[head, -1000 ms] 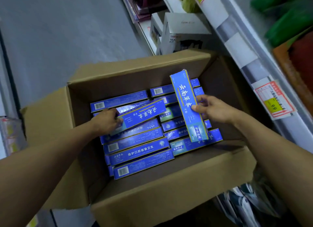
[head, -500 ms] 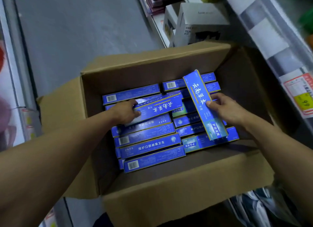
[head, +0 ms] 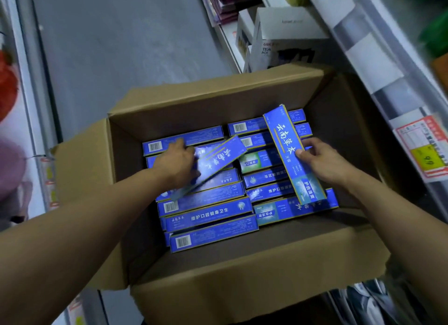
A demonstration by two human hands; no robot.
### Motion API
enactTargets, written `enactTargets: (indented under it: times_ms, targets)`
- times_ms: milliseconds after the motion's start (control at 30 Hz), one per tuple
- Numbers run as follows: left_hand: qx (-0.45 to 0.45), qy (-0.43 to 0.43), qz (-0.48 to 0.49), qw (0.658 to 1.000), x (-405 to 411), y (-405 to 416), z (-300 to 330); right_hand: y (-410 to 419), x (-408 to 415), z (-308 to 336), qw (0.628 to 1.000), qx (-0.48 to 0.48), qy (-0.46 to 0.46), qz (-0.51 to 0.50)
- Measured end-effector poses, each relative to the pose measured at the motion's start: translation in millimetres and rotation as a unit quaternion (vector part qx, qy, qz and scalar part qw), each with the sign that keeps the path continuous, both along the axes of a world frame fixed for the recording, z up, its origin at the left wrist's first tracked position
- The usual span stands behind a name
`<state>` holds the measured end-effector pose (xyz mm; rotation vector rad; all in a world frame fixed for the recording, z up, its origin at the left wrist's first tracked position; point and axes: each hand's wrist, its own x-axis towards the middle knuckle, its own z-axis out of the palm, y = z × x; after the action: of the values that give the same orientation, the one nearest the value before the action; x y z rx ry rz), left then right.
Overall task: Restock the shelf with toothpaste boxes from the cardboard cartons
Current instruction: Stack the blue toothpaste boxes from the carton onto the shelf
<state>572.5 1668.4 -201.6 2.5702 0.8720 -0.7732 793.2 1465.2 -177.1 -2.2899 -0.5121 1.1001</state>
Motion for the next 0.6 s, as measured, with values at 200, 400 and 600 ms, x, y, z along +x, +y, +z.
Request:
enactTargets:
  times_ms: [200, 400, 600]
  targets:
    - [0.102, -0.051, -0.423, 0.899, 51, 4, 20, -2, -2, -6, 1.0, 0.012, 0.016, -0.021]
    - [0.136, 0.035, -0.566, 0.812, 79, 17, 11, -11, -8, -9, 0.999, 0.002, 0.017, -0.027]
    - [0.17, -0.031, -0.61, 0.773, 83, 31, 1, -16, -22, -8, 0.999, -0.008, 0.008, -0.049]
